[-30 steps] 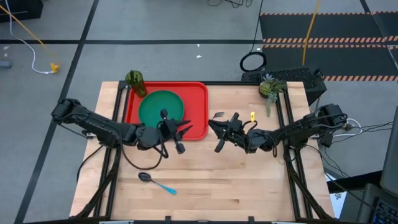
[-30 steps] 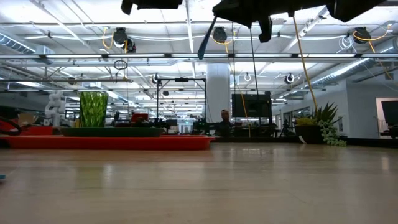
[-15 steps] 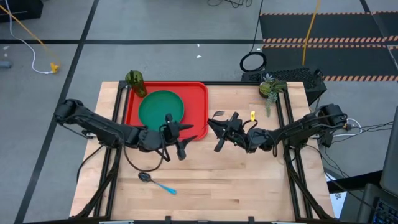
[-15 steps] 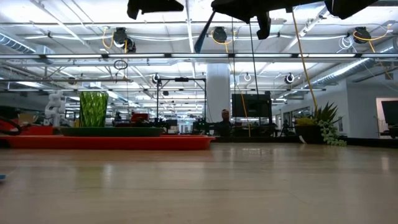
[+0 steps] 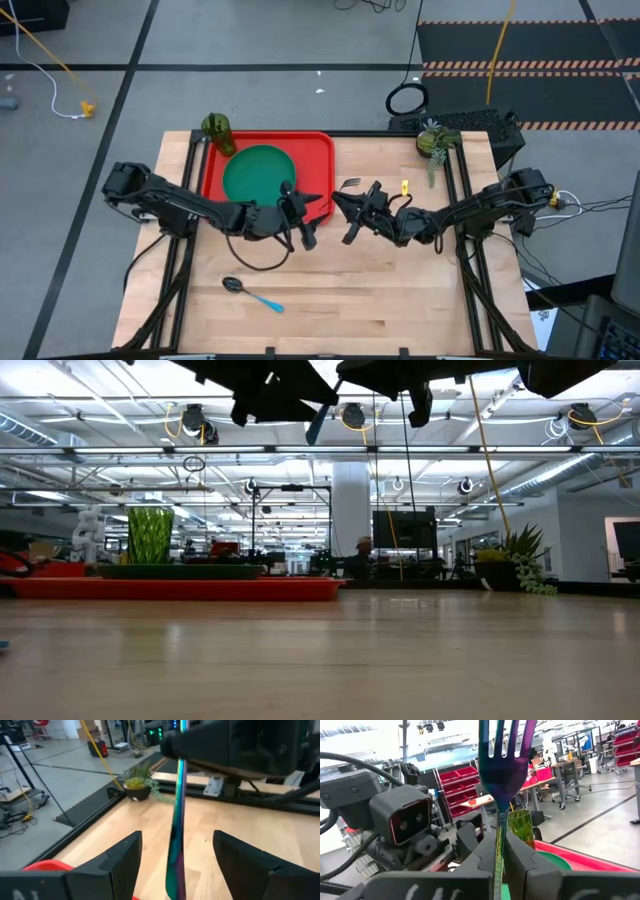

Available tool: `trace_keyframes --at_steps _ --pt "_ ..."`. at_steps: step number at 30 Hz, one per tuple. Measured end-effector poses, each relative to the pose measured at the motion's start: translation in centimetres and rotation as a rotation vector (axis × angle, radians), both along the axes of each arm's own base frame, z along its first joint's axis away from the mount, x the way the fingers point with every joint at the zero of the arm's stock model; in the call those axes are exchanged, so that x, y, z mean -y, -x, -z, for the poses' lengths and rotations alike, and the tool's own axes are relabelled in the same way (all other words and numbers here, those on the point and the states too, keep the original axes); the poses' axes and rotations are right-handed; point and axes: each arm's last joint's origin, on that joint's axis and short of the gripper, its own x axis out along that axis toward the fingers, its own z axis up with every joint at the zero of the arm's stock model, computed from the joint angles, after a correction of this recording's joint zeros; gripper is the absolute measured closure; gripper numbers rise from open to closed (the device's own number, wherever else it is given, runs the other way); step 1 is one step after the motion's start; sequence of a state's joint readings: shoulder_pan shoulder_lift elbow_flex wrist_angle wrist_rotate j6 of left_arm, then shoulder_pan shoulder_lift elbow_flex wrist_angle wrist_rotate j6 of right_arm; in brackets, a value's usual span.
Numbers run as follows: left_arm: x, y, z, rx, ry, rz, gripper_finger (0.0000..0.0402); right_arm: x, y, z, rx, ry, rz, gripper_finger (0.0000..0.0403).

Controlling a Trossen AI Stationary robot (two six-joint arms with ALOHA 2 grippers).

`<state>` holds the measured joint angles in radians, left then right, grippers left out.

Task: Pick and place plate/cup/fork/spoon on tray
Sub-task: Put the blue fork on the orange tray to the right side of the green plate

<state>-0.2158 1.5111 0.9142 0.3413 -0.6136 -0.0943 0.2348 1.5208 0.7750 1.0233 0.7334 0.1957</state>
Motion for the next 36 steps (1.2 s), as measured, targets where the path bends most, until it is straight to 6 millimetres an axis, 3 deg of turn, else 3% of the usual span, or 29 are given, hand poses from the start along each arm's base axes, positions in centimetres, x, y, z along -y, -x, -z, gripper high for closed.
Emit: trace_keyframes --at_steps 7,15,24,32,36 --pt "-0.8 -0.8 0.3 0.036 0.006 0.001 0.0231 0.0 0.0 0.1 -0.009 0.006 0.001 0.0396" --pt "-0.8 -0.8 0.2 0.034 -0.015 0.022 0.0387 0.0 0.0 0.0 -0.002 0.003 -0.005 0.0396" --pt "-1.0 -0.6 -0.2 0.042 -0.012 0.023 0.0393 0.0 0.1 -0.2 -0.029 0.051 0.003 0.0376" --pt "-0.3 1.6 -3.2 0.095 -0.032 0.038 0.0395 -0.2 1.2 -1.3 -0.091 0.083 -0.154 0.0297" --pt "0.0 2.5 -4.1 0.128 -0.038 0.068 0.0396 -0.4 1.2 -0.9 -0.152 0.092 -0.259 0.0257"
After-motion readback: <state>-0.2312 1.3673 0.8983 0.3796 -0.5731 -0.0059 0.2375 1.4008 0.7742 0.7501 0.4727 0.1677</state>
